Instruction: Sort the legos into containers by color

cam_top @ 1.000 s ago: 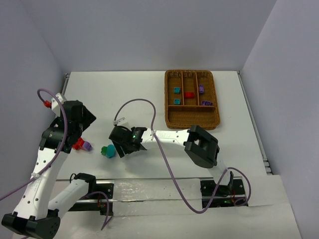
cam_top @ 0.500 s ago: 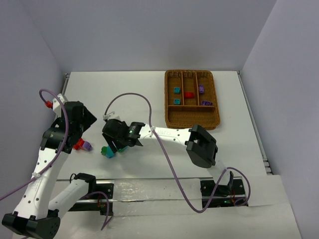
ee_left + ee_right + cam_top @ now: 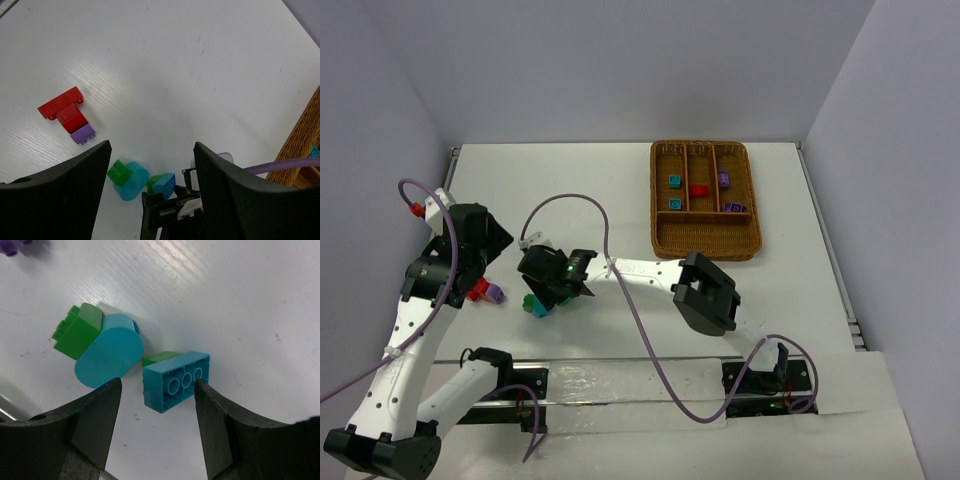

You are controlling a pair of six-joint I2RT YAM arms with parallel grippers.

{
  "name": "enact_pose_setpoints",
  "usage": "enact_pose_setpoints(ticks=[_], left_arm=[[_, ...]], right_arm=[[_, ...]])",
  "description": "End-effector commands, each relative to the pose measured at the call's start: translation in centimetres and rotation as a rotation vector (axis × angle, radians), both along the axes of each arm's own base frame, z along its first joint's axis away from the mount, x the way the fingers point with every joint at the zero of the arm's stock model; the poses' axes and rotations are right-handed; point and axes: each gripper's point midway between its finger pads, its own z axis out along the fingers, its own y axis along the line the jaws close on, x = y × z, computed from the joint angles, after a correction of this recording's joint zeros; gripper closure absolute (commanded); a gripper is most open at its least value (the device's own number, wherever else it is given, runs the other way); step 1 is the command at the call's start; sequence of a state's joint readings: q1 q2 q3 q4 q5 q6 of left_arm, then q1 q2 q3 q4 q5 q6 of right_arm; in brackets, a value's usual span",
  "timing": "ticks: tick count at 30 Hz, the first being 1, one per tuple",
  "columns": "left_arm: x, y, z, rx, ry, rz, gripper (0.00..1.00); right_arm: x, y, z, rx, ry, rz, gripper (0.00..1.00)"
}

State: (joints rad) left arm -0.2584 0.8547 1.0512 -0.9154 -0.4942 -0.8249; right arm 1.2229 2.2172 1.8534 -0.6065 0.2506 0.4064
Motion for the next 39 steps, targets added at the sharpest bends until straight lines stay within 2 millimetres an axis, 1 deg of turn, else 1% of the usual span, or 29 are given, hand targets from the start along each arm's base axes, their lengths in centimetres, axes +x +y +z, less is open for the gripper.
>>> enact_pose_setpoints(ticks=[1, 6, 10, 16, 27, 29, 32, 35, 36, 37, 39], left_arm=[[0.3, 0.5, 1.7, 0.013, -0.05, 0.011, 0.25], [0.2, 0.6, 1.7, 0.014, -0.051, 0.014, 0.25], [0.1, 0.6, 1.8, 0.014, -0.053, 0.013, 0.25], [0.1, 0.6, 1.6, 0.018, -0.049, 0.012, 0.25], [0.0, 0.7, 1.6, 0.02, -0.047, 0.016, 0.25], [0.0, 0.7, 1.6, 0.021, -0.049, 0.015, 0.25], [0.0, 0.7, 1.7, 0.021, -0.05, 0.017, 0.25], [0.0, 0.7, 1.6, 0.02, -0.051, 0.016, 0.25], [0.0, 0.7, 1.5, 0.02, -0.048, 0.015, 0.25], [0.0, 0.7, 1.4, 0.02, -0.046, 0.013, 0.25], [0.1, 0.5, 1.1, 0.02, -0.039, 0.004, 0.25]], right_arm=[[0.2, 0.7, 0.6, -0.006, -0.044, 0.004, 0.34], [0.7, 0.6, 0.1, -0.019, -0.061, -0.019, 0.37], [1.0, 0.7, 0.3, -0.012, -0.071, -0.035, 0.39], [1.2, 0.9, 0.6, -0.007, -0.082, -0.044, 0.45], [1.1, 0.7, -0.7, -0.035, -0.071, -0.039, 0.48], [1.1, 0.7, -0.6, -0.033, -0.075, -0.043, 0.51], [1.3, 0.6, -0.2, -0.029, -0.086, -0.053, 0.65], [1.4, 0.5, 0.8, -0.014, -0.095, -0.063, 0.91], [1.5, 0.4, 1.3, -0.007, -0.099, -0.068, 0.97], [1.5, 0.3, 1.7, -0.002, -0.104, -0.074, 1.0], [1.5, 0.1, 2.8, 0.016, -0.111, -0.078, 1.0]])
